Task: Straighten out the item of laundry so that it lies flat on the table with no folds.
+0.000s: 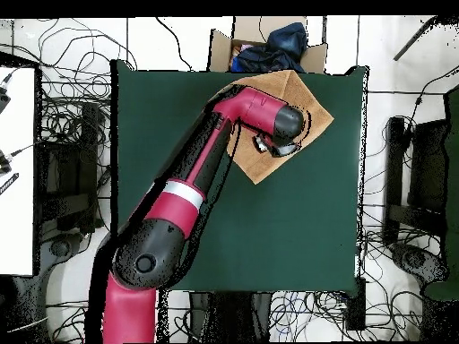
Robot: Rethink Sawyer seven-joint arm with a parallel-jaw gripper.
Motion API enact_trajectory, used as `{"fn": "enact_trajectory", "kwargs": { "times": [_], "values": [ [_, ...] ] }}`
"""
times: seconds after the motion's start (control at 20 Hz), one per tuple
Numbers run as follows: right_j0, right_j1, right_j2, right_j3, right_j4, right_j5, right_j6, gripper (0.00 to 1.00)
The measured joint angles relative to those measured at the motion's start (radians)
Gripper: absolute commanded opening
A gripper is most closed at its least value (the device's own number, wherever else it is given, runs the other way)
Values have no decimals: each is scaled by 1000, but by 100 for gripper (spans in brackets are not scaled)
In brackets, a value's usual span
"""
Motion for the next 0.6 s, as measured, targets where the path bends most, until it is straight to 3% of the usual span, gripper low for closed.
{"fn": "enact_trajectory", "kwargs": {
  "times": [0.6],
  "values": [
    [17, 34, -41, -30, -64, -20, 0, 0]
  ]
}}
